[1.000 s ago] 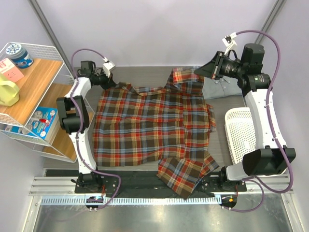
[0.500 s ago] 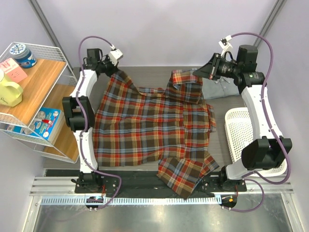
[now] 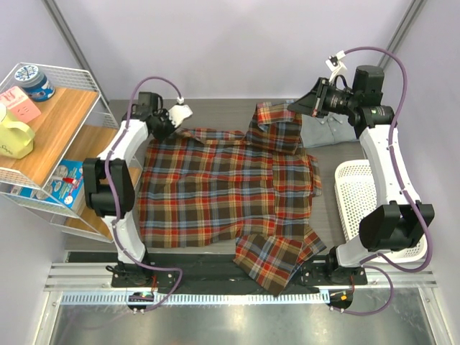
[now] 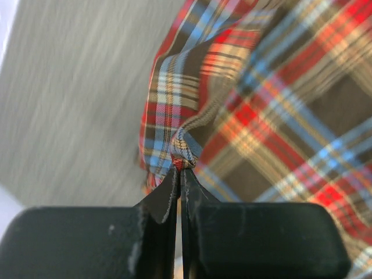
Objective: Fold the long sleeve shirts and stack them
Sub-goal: Fold the shirt
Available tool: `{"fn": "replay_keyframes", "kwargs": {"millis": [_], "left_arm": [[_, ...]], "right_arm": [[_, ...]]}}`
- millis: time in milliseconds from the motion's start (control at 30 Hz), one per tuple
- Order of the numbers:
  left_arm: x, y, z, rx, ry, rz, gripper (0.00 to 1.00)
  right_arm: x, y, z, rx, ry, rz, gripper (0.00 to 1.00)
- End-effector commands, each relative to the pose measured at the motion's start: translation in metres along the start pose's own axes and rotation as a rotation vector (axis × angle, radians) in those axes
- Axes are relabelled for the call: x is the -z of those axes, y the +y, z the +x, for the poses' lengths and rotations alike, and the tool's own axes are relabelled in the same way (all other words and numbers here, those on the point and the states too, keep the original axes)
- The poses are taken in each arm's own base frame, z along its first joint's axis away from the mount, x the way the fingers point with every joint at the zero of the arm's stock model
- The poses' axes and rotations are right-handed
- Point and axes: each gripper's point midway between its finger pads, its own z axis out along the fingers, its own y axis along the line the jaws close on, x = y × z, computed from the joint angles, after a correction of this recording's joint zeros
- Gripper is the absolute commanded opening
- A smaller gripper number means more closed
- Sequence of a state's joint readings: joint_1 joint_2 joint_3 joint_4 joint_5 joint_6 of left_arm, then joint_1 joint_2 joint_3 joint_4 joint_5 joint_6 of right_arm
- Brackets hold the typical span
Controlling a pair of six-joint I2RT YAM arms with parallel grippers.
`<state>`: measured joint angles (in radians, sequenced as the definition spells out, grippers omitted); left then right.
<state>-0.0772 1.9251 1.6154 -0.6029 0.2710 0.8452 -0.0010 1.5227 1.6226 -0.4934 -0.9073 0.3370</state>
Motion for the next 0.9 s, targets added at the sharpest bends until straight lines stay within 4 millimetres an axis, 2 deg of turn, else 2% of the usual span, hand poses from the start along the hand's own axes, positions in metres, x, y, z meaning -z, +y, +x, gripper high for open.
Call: {"fn": "replay_keyframes", "kwargs": {"millis": [0, 100, 233, 267, 300, 367, 533, 567, 633, 767, 833, 867], "left_arm": [[0.021, 0.026, 0.019, 0.031, 0.081, -0.166, 0.00], [0.021, 0.030, 0.034, 0.083, 0.131, -0.199, 0.00], [0.025, 0.048, 0.057, 0.147, 0.185, -0.252, 0.00], [0.023, 0.056, 0.061, 0.154, 0.211, -0.271, 0.00], [0.027, 0.065, 0.074, 0.179, 0.234, -0.286, 0.00], [0.029, 0.077, 0.082, 0.200, 0.237, -0.309, 0.00], [0.021, 0.100, 0.087, 0.193, 0.191, -0.313, 0.00], [0.021, 0.105, 0.090, 0.197, 0.188, -0.320, 0.00], [0.015, 0.113, 0.091, 0.200, 0.175, -0.315, 0.00], [0.004, 0.132, 0.095, 0.201, 0.169, -0.333, 0.00], [-0.001, 0.140, 0.090, 0.190, 0.150, -0.321, 0.00], [-0.004, 0.135, 0.086, 0.188, 0.141, -0.296, 0.00]], "right_arm": [[0.006, 0.016, -0.011, 0.070, -0.034, -0.034, 0.01], [0.005, 0.015, -0.014, 0.074, -0.036, -0.033, 0.01], [0.004, 0.014, -0.017, 0.075, -0.038, -0.029, 0.01], [0.004, 0.014, -0.017, 0.075, -0.038, -0.029, 0.01], [0.003, 0.012, -0.016, 0.073, -0.037, -0.027, 0.01], [0.002, 0.011, -0.016, 0.073, -0.036, -0.025, 0.01], [-0.002, 0.005, -0.018, 0.065, -0.039, -0.021, 0.01], [-0.011, 0.012, -0.014, 0.073, -0.022, -0.044, 0.01], [-0.014, 0.013, -0.015, 0.075, -0.020, -0.051, 0.01], [-0.025, 0.007, -0.014, 0.073, -0.007, -0.055, 0.01], [-0.027, 0.006, -0.017, 0.074, -0.008, -0.054, 0.01], [-0.027, 0.003, -0.019, 0.077, -0.015, -0.039, 0.01]]}}
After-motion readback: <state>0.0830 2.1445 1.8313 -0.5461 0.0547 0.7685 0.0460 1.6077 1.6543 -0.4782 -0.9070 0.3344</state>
